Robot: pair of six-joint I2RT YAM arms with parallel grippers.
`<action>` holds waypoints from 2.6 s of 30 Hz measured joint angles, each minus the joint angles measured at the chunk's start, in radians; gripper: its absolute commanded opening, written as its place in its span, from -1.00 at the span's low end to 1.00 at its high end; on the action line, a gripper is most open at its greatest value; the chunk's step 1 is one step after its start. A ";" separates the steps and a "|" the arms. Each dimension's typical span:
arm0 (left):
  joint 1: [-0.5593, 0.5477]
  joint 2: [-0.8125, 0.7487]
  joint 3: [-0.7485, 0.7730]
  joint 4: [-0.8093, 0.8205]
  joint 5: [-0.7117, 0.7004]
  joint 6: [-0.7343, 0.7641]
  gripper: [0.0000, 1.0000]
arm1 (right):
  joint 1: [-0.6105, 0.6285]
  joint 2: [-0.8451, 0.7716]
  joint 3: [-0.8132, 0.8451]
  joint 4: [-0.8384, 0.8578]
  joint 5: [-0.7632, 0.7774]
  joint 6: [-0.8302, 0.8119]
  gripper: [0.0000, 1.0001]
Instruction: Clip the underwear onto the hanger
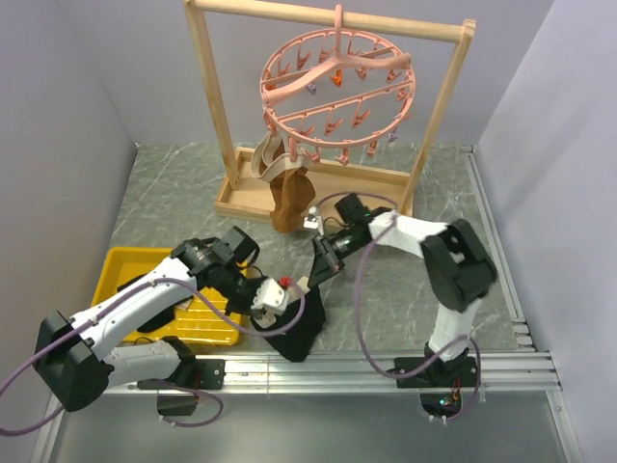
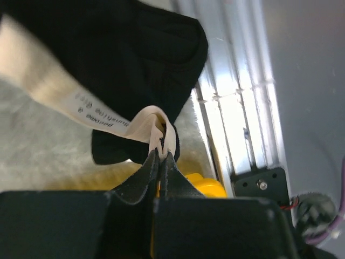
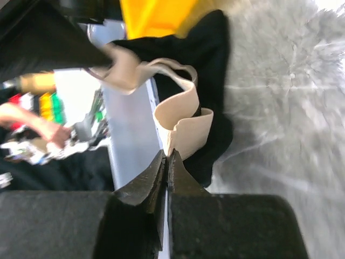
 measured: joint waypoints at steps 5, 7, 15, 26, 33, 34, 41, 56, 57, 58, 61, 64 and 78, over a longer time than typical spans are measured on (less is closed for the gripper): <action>0.174 0.021 0.079 0.063 0.045 -0.151 -0.99 | -0.141 -0.308 -0.080 -0.010 0.039 -0.009 -1.00; 0.264 0.028 0.120 0.112 0.071 -0.236 -0.99 | -0.222 -0.432 -0.093 -0.011 0.066 -0.017 -1.00; 0.374 -0.017 0.173 0.343 0.138 -0.597 -0.99 | -0.313 -0.912 -0.206 0.030 0.302 0.008 -1.00; 0.256 -0.307 0.099 0.294 0.242 -0.681 -0.99 | -0.320 -1.356 -0.366 -0.058 0.392 0.083 -1.00; 0.131 -0.212 0.084 0.295 0.153 -0.767 -0.97 | -0.291 -1.321 -0.410 -0.065 0.498 0.211 -1.00; 0.125 -0.151 0.084 0.309 0.126 -0.776 -0.97 | -0.290 -1.261 -0.412 -0.056 0.525 0.219 -1.00; 0.124 0.322 0.115 0.403 -0.013 -0.798 -0.89 | -0.292 -0.830 -0.458 0.035 0.715 0.225 -1.00; 0.127 0.500 0.105 0.692 -0.245 -0.918 -0.14 | -0.304 -0.539 -0.435 0.141 0.921 0.218 0.21; 0.128 0.495 0.100 0.692 -0.246 -0.915 0.03 | -0.306 -0.545 -0.431 0.135 0.921 0.211 0.21; 0.129 0.484 0.089 0.695 -0.248 -0.916 0.14 | -0.306 -0.553 -0.428 0.134 0.917 0.203 0.20; 0.129 0.411 0.040 0.696 -0.238 -0.929 0.30 | -0.301 -0.602 -0.422 0.130 0.880 0.182 0.07; 0.129 0.301 -0.006 0.704 -0.218 -0.964 0.25 | -0.283 -0.626 -0.414 0.136 0.804 0.186 -0.04; 0.215 -0.266 -0.204 0.981 -0.061 -1.273 0.44 | -0.251 -0.740 -0.420 0.194 0.646 0.169 -0.08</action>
